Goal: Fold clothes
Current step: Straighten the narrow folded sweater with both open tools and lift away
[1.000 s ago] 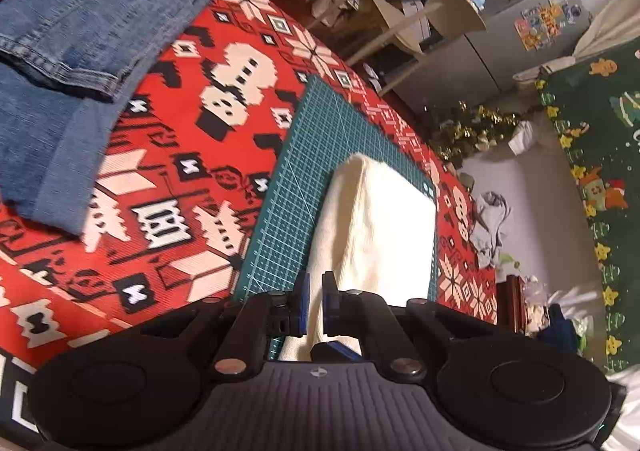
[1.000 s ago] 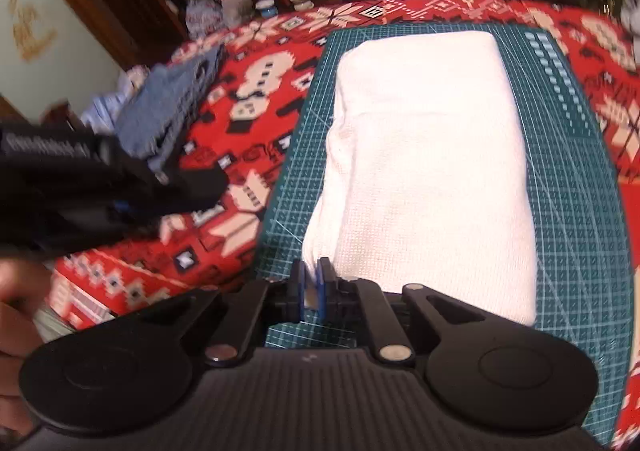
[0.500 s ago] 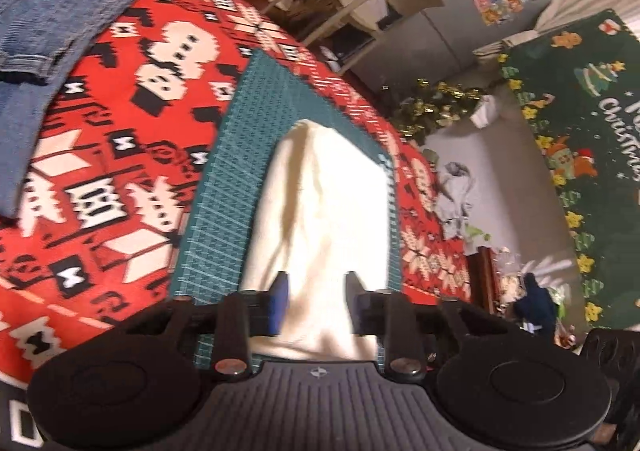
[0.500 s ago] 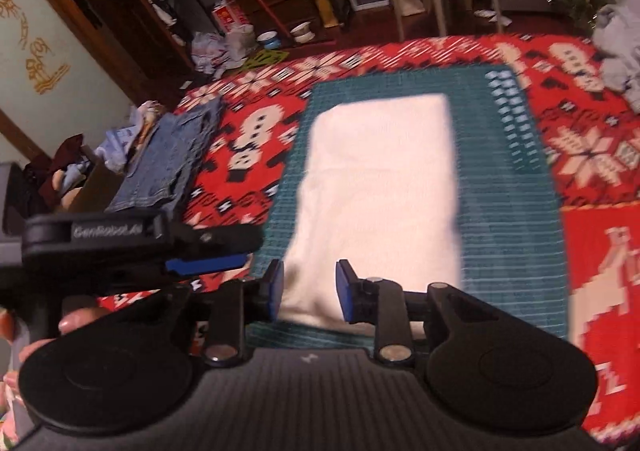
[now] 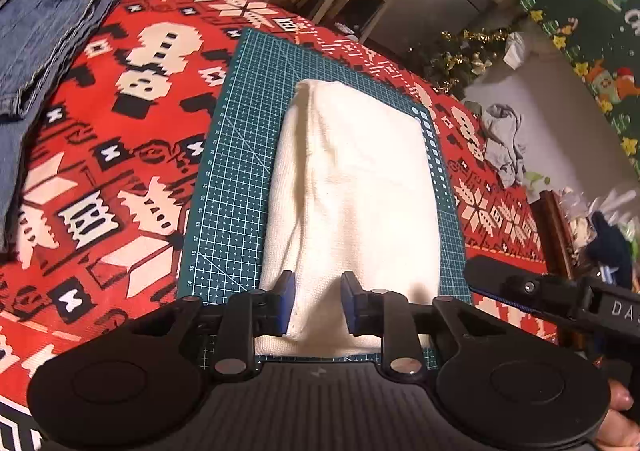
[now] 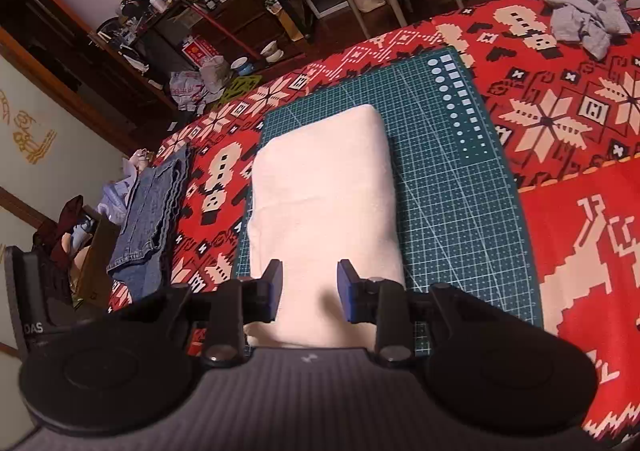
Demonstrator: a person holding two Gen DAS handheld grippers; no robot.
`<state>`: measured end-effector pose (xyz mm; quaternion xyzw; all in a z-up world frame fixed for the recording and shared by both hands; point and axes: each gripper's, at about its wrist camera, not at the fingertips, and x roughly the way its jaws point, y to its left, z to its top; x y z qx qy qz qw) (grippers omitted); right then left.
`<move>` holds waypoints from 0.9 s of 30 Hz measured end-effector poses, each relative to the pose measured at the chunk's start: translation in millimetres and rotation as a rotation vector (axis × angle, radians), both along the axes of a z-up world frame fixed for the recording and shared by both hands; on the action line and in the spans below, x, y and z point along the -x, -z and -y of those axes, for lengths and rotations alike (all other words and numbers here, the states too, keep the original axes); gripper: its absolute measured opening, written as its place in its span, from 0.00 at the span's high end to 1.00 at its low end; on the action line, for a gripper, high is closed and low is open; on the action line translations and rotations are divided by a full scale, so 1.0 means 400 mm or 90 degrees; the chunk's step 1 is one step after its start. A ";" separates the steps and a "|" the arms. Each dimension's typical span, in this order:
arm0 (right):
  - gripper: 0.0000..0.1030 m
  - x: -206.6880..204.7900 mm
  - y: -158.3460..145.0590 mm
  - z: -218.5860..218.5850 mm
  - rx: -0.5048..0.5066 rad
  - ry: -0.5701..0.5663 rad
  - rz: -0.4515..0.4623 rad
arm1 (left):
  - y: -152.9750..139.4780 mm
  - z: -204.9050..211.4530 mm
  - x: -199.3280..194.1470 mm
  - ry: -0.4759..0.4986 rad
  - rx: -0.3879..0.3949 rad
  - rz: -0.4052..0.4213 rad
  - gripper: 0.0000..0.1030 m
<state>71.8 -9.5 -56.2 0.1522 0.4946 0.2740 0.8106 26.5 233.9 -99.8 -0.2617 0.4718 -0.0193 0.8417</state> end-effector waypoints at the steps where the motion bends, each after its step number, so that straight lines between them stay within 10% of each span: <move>1: 0.68 0.000 0.003 -0.002 0.000 -0.002 -0.002 | 0.000 0.005 -0.001 0.002 -0.009 0.000 0.74; 20: 0.68 0.035 0.012 0.005 0.039 0.018 -0.015 | -0.030 0.064 0.036 -0.003 -0.147 0.009 0.94; 27: 0.68 0.041 0.014 0.029 0.048 0.038 -0.026 | -0.063 0.007 0.085 -0.054 -0.066 0.033 0.94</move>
